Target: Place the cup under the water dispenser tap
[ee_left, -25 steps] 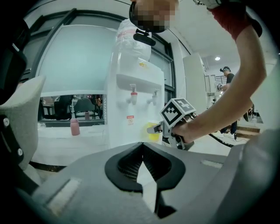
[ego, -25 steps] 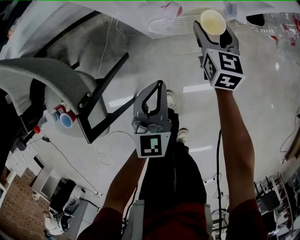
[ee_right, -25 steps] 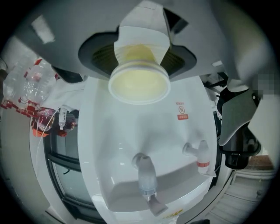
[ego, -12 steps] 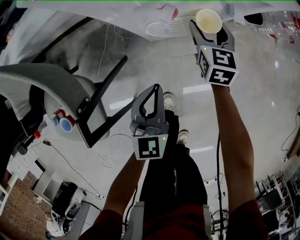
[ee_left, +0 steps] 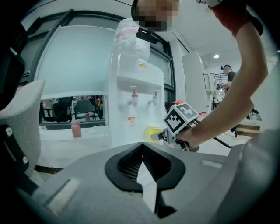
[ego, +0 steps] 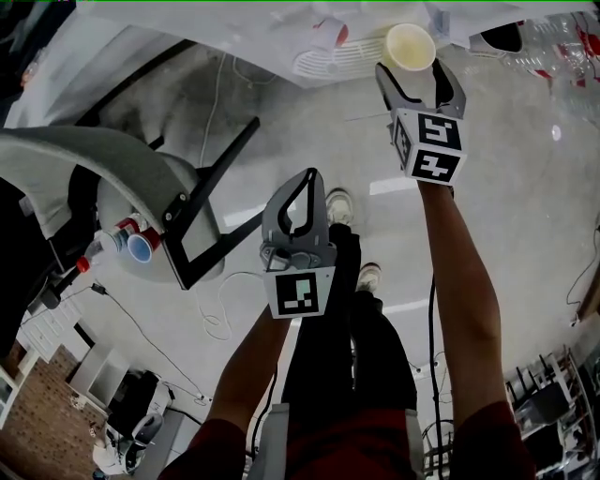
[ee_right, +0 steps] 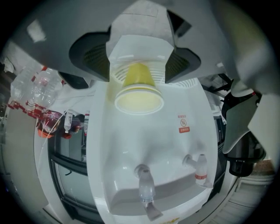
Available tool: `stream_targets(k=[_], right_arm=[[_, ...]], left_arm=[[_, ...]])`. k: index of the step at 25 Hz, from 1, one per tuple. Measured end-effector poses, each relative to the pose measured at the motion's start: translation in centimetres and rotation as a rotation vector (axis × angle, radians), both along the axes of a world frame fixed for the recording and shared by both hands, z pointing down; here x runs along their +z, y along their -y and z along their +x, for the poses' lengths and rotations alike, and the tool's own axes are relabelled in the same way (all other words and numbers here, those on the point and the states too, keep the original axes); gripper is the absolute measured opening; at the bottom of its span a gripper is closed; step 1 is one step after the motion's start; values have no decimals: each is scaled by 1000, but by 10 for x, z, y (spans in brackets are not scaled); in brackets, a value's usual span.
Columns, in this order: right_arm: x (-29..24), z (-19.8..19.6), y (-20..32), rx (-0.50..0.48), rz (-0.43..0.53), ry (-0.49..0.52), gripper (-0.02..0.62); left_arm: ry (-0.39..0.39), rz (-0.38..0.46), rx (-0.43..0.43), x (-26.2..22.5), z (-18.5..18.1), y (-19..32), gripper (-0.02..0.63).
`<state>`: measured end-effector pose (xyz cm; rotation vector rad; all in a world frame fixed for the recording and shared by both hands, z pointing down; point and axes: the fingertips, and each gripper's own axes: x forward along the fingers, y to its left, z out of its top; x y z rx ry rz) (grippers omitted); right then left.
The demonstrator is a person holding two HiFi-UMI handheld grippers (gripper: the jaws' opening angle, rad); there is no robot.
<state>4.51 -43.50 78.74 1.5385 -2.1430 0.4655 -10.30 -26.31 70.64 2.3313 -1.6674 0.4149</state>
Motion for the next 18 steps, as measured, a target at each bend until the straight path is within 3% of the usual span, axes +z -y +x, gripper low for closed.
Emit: stream_targets(k=[10,18], right_arm=[[-39,21,-67,31,-15,36,376],[-102,58,-149,94,-13,68,376]], left_arm=[[-39,45,-2,-51,19,-17,6],[-54,89,12,-116,40,-50,6]])
